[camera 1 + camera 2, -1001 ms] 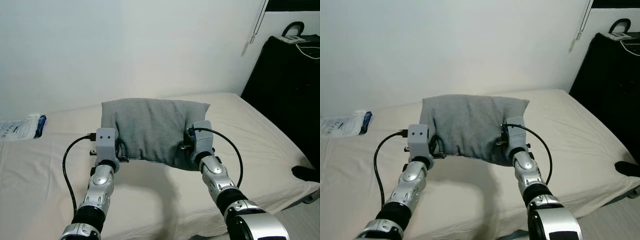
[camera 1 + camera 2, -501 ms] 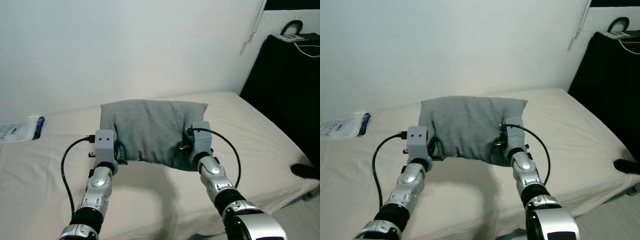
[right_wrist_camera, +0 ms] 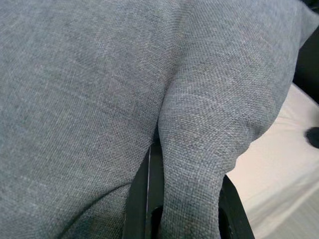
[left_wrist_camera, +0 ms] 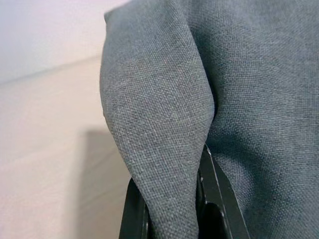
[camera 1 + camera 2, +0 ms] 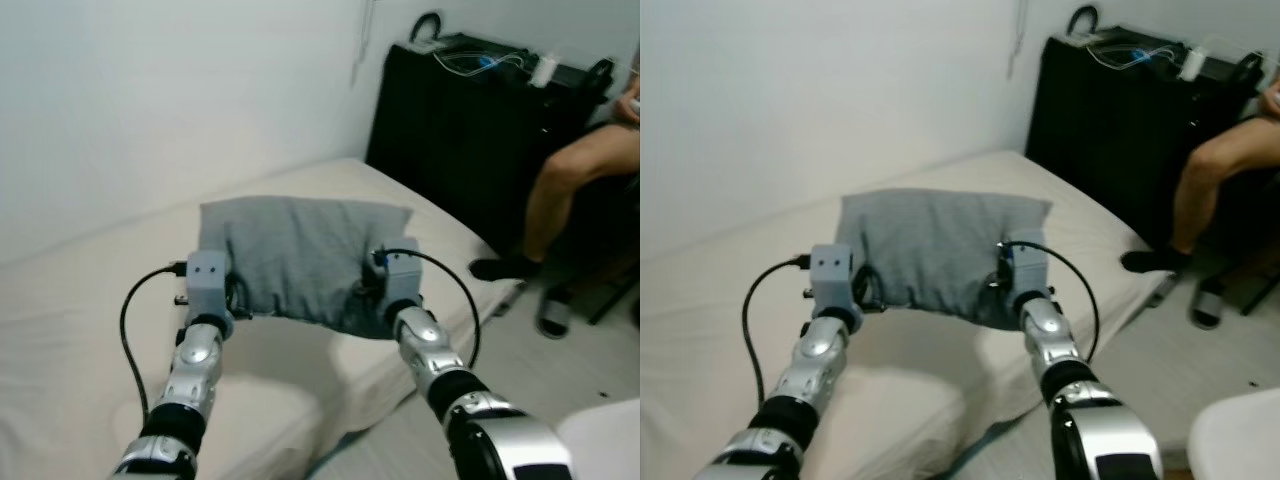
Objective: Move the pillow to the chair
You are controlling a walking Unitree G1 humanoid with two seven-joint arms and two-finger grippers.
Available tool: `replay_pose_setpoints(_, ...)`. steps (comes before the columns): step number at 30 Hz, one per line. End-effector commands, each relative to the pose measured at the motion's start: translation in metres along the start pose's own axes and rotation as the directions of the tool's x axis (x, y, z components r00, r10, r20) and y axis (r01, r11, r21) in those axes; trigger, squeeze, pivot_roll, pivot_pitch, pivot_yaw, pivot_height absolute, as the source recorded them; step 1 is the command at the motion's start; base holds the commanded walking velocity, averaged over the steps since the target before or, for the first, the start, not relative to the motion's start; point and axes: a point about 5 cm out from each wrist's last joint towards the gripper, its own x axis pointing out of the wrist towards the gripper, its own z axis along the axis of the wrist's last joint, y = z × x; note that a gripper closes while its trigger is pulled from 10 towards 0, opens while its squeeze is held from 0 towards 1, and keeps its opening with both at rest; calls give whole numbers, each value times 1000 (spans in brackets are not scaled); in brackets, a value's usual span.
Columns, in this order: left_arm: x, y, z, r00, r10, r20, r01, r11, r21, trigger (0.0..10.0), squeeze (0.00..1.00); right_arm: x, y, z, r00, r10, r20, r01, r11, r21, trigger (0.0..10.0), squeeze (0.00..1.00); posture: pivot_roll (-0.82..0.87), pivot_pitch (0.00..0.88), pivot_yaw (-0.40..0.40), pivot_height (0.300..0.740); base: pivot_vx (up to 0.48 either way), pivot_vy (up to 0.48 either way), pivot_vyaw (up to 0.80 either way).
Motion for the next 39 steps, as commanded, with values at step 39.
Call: replay_pose_setpoints(39, 1, -8, 1, 997, -82, -13, 83, 995, 63, 10000, 0, 6, 19, 10, 999, 47, 17, -47, 998, -31, 10000, 0, 23, 0, -38, 731, 0, 0, -800)
